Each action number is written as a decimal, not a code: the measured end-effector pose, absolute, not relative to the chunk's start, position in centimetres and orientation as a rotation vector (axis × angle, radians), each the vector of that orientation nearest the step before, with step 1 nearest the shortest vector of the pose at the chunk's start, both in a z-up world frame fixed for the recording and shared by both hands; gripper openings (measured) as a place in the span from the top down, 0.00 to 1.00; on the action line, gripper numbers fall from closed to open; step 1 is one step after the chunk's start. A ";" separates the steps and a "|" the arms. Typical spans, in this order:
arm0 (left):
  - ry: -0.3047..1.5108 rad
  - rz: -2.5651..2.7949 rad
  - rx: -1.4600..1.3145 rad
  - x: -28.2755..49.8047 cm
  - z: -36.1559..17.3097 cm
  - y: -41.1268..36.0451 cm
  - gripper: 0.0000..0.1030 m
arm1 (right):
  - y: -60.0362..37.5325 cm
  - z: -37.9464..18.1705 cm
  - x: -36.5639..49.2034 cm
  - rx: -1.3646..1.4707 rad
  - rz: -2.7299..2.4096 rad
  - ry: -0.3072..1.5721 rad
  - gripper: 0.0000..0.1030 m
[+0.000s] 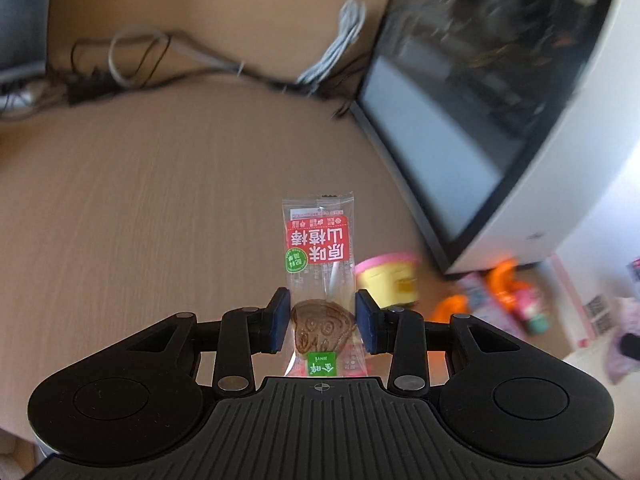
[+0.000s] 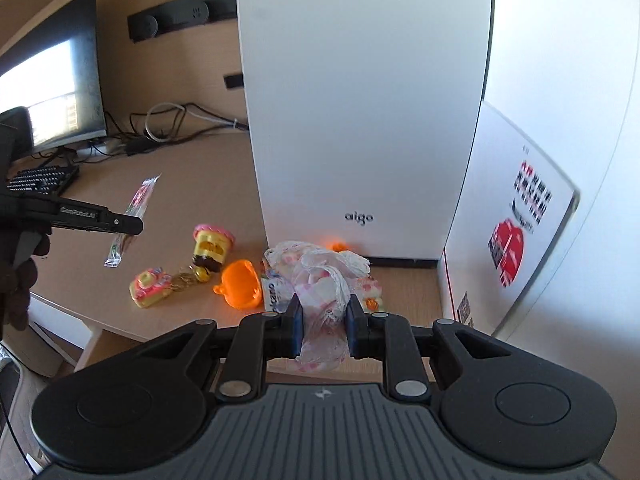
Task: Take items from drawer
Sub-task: 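Carry the snack packet and plastic bag up and release them on the desk, then move both open tools back down toward the red round lid in the drawer, then grasp the red-and-white round lid by its stem with the left tool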
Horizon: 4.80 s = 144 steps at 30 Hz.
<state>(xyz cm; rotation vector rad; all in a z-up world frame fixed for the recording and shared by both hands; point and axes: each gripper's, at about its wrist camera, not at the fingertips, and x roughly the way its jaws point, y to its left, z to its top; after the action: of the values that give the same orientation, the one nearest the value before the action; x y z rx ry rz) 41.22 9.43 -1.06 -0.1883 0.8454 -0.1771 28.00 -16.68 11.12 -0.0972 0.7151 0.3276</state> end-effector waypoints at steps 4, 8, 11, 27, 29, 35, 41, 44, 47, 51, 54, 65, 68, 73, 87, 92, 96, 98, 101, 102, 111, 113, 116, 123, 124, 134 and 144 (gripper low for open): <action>0.874 -0.179 -0.191 42.7 -3.5 9.8 0.61 | -16.7 9.4 29.1 -0.088 0.320 0.754 0.81; 0.893 -0.159 -0.194 43.4 -5.1 9.8 0.60 | -16.5 8.2 30.1 -0.083 0.321 0.789 0.81; 0.888 -0.160 -0.189 43.4 -5.4 9.9 0.59 | -16.2 7.5 30.5 -0.097 0.321 0.805 0.81; 0.696 -0.227 -0.263 34.1 0.5 10.5 0.59 | -14.1 4.1 36.1 -0.284 0.173 0.709 0.81; 0.715 -0.251 -0.269 32.7 0.4 10.1 0.59 | -14.0 3.1 37.9 -0.304 0.122 0.724 0.81; 0.839 -0.305 -0.276 30.1 -2.3 9.4 0.59 | -14.8 1.9 41.2 -0.304 0.060 0.782 0.79; 0.931 -0.314 -0.293 29.4 -4.8 8.8 0.59 | -16.6 3.0 40.2 -0.192 0.124 0.757 0.49; 0.939 -0.317 -0.291 29.0 -5.2 8.5 0.59 | -17.6 4.0 39.1 -0.135 0.160 0.719 0.48; 0.945 -0.324 -0.288 28.4 -5.6 8.2 0.59 | -18.1 5.0 37.9 -0.113 0.182 0.687 0.48; 0.996 -0.320 -0.242 28.3 -6.5 7.2 0.59 | -18.3 6.2 36.2 -0.118 0.184 0.660 0.48; 1.028 -0.301 -0.200 28.3 -7.3 6.6 0.59 | -18.7 6.9 34.5 -0.101 0.203 0.651 0.48; 1.140 -0.297 -0.116 28.0 -10.8 4.6 0.59 | -19.4 4.3 27.4 -0.038 0.242 0.776 0.46; 1.170 -0.278 -0.113 28.7 -11.5 3.9 0.59 | -19.1 2.2 25.9 -0.065 0.282 0.853 0.46; 1.225 -0.338 -0.281 30.0 -12.3 1.3 0.59 | -19.1 0.9 24.8 -0.084 0.252 0.902 0.46; 1.264 -0.330 -0.106 33.4 -15.4 -11.4 0.59 | -21.3 2.2 24.8 -0.091 0.150 0.835 0.46; 1.285 -0.338 -0.095 33.4 -16.3 -12.4 0.59 | -21.9 2.4 25.0 -0.090 0.110 0.813 0.46; 1.259 -0.350 -0.040 34.0 -16.4 -13.5 0.59 | -22.7 2.4 25.4 -0.053 0.099 0.818 0.48; 1.237 -0.350 -0.014 33.9 -16.5 -14.1 0.60 | -22.6 2.2 25.4 -0.064 0.096 0.821 0.48; 1.210 -0.338 0.038 33.9 -16.5 -14.4 0.70 | -22.6 2.1 25.3 -0.065 0.093 0.832 0.48; 1.208 -0.332 0.045 33.9 -16.5 -14.3 0.73 | -22.7 2.0 25.3 -0.063 0.093 0.833 0.48; 1.269 -0.424 0.009 32.5 -14.9 -10.3 0.76 | -22.8 2.1 25.4 -0.057 0.096 0.834 0.47; 1.267 -0.454 -0.020 31.6 -13.6 -8.4 0.78 | -22.8 2.1 25.5 -0.053 0.098 0.835 0.46; 1.247 -0.475 -0.061 29.9 -11.6 -4.9 0.88 | -22.4 1.7 25.9 -0.046 0.117 0.865 0.46; 1.219 -0.374 -0.135 26.0 -8.7 3.1 0.92 | -18.6 -0.1 25.4 -0.082 0.269 0.966 0.46; 1.222 -0.362 -0.124 25.8 -8.8 3.3 0.92 | -17.8 -0.5 25.4 -0.095 0.292 0.980 0.46; 1.357 -0.476 -0.154 26.4 -12.3 0.7 0.85 | -15.1 -1.6 25.8 -0.180 0.307 1.032 0.46; 1.466 -0.487 0.120 28.5 -15.6 -5.3 0.84 | -18.0 -1.8 25.4 -0.151 0.215 1.050 0.46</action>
<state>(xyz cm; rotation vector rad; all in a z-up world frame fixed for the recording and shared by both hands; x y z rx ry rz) 28.55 -5.28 -15.59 0.1198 1.4660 -0.4867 25.37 -17.97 -1.76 -0.1507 1.0496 0.2147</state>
